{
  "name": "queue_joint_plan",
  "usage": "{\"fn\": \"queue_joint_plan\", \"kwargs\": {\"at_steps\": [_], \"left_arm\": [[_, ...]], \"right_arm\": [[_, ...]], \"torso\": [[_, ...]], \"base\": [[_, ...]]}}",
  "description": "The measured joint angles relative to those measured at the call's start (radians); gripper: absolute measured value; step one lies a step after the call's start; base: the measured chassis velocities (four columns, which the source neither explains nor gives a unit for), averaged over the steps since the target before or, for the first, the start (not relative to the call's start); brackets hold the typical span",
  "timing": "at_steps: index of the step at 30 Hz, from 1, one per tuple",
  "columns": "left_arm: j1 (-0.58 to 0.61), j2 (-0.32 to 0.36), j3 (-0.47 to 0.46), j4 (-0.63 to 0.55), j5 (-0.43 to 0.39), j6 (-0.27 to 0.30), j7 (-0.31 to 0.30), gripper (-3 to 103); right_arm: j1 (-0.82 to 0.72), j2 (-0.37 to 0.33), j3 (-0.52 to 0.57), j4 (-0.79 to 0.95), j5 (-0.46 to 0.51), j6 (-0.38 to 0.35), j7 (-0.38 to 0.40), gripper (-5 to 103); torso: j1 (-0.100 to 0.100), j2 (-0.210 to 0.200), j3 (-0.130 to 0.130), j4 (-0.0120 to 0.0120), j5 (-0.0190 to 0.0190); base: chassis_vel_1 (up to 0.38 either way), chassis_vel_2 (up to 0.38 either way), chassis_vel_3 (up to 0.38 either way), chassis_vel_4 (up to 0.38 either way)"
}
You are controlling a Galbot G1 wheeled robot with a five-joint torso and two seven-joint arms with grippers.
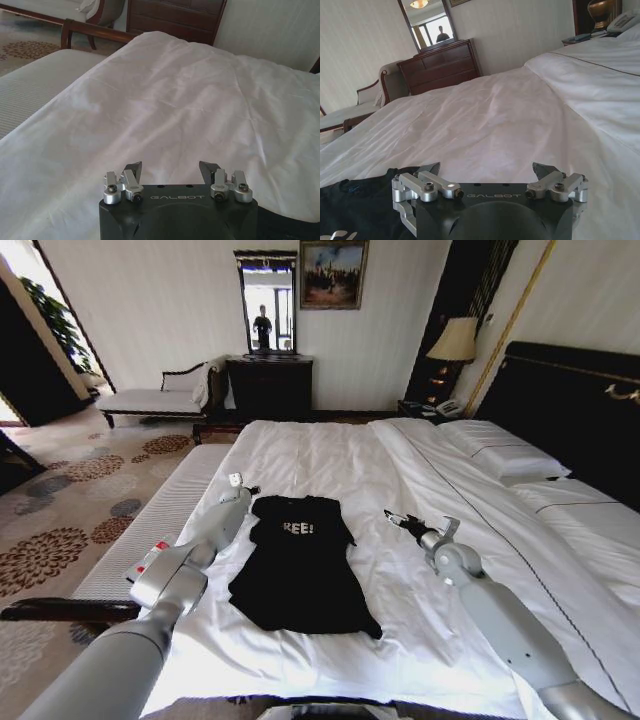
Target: Fold the clothes on the bed.
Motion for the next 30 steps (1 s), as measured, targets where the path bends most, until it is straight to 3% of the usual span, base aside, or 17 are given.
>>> {"fn": "queue_joint_plan", "kwargs": {"at_steps": [1,4,5,6,8,9,11,12,15,16,19,22,24,27,28,30], "left_arm": [[0.0,0.0,0.0,0.0,0.0,0.0,0.0,67],[0.06,0.078,0.018,-0.146,-0.058,0.011,-0.039,78],[0.115,0.144,0.028,-0.271,-0.105,0.019,-0.069,84],[0.115,0.144,0.028,-0.271,-0.105,0.019,-0.069,84],[0.168,0.199,0.029,-0.382,-0.131,0.019,-0.088,93],[0.237,0.261,0.028,-0.514,-0.142,0.016,-0.095,97],[0.343,0.357,0.017,-0.684,-0.131,-0.007,-0.095,99],[0.343,0.357,0.017,-0.684,-0.131,-0.007,-0.095,99],[0.522,0.462,-0.064,-0.91,-0.123,-0.018,-0.1,100],[0.522,0.462,-0.064,-0.91,-0.123,-0.018,-0.1,100],[0.711,0.546,-0.17,-1.086,-0.122,-0.026,-0.112,100],[0.811,0.575,-0.216,-1.164,-0.119,-0.034,-0.112,100],[0.944,0.592,-0.289,-1.26,-0.098,-0.041,-0.108,100],[1.099,0.585,-0.398,-1.362,-0.059,-0.053,-0.094,100],[1.099,0.585,-0.398,-1.362,-0.059,-0.053,-0.094,100],[1.218,0.556,-0.464,-1.419,-0.037,-0.057,-0.078,100]], "right_arm": [[0.0,0.0,0.0,0.0,0.0,0.0,0.0,100],[-0.048,-0.01,0.042,0.046,0.001,-0.007,0.002,100],[-0.084,-0.015,0.075,0.081,0.001,-0.01,0.003,100],[-0.084,-0.015,0.075,0.081,0.001,-0.01,0.003,100],[-0.121,-0.02,0.104,0.112,0.001,-0.012,0.003,100],[-0.169,-0.023,0.137,0.149,-0.003,-0.014,0.002,100],[-0.236,-0.026,0.18,0.194,-0.012,-0.016,0.001,100],[-0.236,-0.026,0.18,0.194,-0.012,-0.016,0.001,100],[-0.319,-0.019,0.223,0.26,-0.018,-0.018,0.005,100],[-0.319,-0.019,0.223,0.26,-0.018,-0.018,0.005,100],[-0.397,0.003,0.258,0.324,-0.031,-0.02,0.013,100],[-0.433,0.018,0.277,0.351,-0.04,-0.02,0.015,100],[-0.488,0.039,0.304,0.391,-0.044,-0.019,0.012,100],[-0.57,0.063,0.343,0.44,-0.057,-0.01,-0.008,100],[-0.57,0.063,0.343,0.44,-0.057,-0.01,-0.008,100],[-0.62,0.087,0.378,0.468,-0.07,-0.003,-0.025,100]], "torso": [[0.0,0.0,0.0,0.0,0.0],[0.0,0.0,0.0,0.0001,0.0002],[0.0,0.0,0.0,0.0007,-0.0005],[0.0,0.0,0.0,0.0007,-0.0005],[0.0,0.0,0.0,0.0013,-0.0003],[0.0,0.0,0.0,0.0014,-0.0003],[0.0,0.0,0.0,0.0001,-0.0003],[0.0,0.0,0.0,0.0001,-0.0003],[-0.001,0.0,0.0,0.0006,-0.0004],[-0.001,0.0,0.0,0.0006,-0.0004],[0.0,0.0,0.0,0.0009,0.0],[0.0,0.0,0.0,0.0008,-0.0001],[0.0,0.0,0.0,0.0009,-0.0001],[0.0,0.0,0.0,-0.0003,0.0005],[0.0,0.0,0.0,-0.0003,0.0005],[0.0,0.0,0.0,0.0003,0.0002]], "base": [[0.0,0.0,0.0,0.0],[0.0,0.0,0.0,0.0],[0.0,0.0,0.0,0.0],[0.0,0.0,0.0,0.0],[0.0,0.0,0.0,0.0],[0.0,0.0,0.0,0.0],[0.0,0.0,0.0,0.0],[0.0,0.0,0.0,0.0],[0.0,0.0,0.0,0.0],[0.0,0.0,0.0,0.0],[0.0,0.0,0.0,0.0],[0.0,0.0,0.0,0.0],[0.0,0.0,0.0,0.0],[0.0,0.0,0.0,0.0],[0.0,0.0,0.0,0.0],[0.0,0.0,0.0,0.0]]}}
